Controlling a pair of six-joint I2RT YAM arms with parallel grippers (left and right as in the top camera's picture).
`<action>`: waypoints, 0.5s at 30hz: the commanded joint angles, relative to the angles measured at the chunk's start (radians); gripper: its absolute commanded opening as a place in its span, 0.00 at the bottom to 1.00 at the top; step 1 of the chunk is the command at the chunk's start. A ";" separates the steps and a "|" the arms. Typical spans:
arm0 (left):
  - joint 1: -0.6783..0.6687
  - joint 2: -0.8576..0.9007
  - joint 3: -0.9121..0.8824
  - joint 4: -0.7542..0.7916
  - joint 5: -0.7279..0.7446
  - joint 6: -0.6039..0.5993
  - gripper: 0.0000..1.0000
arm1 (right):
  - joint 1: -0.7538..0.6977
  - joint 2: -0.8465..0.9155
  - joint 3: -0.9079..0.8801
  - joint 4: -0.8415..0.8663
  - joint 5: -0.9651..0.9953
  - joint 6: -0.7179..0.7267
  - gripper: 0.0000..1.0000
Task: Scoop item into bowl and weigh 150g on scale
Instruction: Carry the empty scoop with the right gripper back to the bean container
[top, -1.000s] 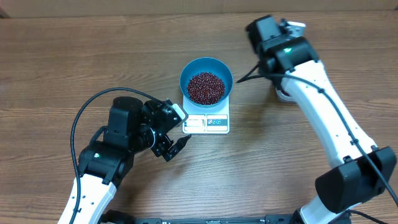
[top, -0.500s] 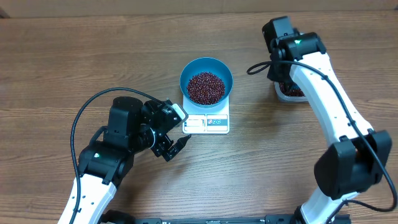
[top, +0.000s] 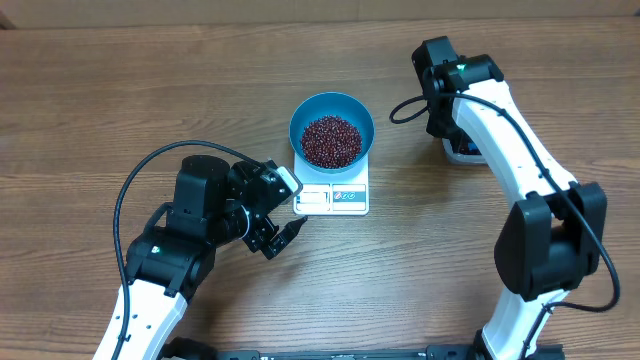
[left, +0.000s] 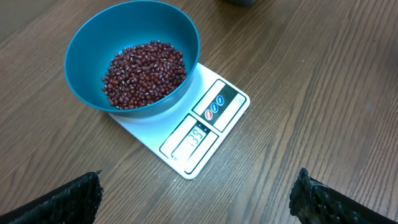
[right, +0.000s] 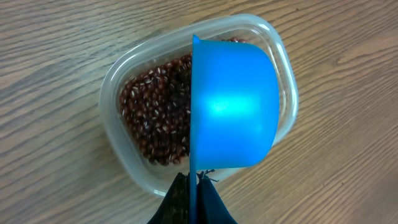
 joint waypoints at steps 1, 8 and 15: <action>0.010 0.002 -0.005 0.001 0.018 -0.003 0.99 | -0.036 0.035 -0.002 0.009 0.034 -0.004 0.04; 0.010 0.002 -0.005 0.001 0.018 -0.003 0.99 | -0.089 0.041 -0.002 0.019 0.009 -0.045 0.04; 0.010 0.002 -0.005 0.001 0.018 -0.003 1.00 | -0.098 0.041 -0.002 0.053 -0.085 -0.109 0.04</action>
